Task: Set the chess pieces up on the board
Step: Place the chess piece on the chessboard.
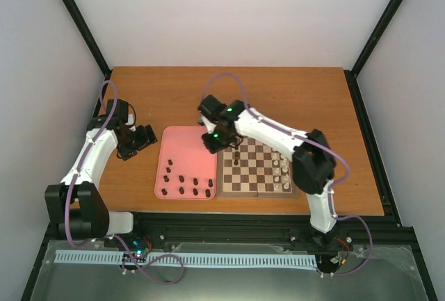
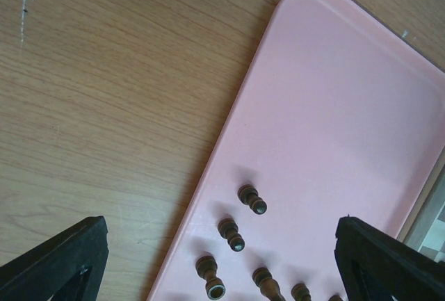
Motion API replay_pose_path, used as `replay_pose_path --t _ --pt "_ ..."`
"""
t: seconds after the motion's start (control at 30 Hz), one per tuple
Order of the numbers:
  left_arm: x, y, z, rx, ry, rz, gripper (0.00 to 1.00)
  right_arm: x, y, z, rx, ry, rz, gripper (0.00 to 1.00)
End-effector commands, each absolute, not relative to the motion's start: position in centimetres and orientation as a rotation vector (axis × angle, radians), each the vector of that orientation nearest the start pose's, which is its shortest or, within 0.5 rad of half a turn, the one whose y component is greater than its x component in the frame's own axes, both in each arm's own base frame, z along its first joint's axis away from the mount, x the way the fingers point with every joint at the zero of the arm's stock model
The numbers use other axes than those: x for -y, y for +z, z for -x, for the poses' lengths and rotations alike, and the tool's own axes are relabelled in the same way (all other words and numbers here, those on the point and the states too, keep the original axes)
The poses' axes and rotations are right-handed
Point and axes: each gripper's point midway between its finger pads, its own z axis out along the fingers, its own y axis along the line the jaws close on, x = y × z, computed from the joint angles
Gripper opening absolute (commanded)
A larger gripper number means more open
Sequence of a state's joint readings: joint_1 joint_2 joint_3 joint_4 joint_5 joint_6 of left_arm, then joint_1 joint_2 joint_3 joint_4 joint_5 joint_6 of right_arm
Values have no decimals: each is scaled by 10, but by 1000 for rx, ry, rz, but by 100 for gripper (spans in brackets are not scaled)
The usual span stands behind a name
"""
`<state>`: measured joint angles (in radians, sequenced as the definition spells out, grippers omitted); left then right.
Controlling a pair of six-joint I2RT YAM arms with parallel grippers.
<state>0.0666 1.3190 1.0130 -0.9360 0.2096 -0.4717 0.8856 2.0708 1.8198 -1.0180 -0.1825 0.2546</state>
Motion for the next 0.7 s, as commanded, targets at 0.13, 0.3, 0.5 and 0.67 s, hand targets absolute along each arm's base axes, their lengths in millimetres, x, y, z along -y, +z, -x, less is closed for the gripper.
replay_pose_path --t 0.13,0.3,0.5,0.67 --pt "18 137 -295 -2710 -413 689 100 -301 98 -255 -2898 372 724 3" --pt "19 134 -295 -2716 -428 693 100 -286 84 -253 -2914 407 632 3" --pt "20 133 -296 -2723 -433 691 100 -285 72 -251 -2938 395 631 3" --pt "20 130 -295 -2726 -429 696 100 -283 67 -247 -2958 393 639 3"
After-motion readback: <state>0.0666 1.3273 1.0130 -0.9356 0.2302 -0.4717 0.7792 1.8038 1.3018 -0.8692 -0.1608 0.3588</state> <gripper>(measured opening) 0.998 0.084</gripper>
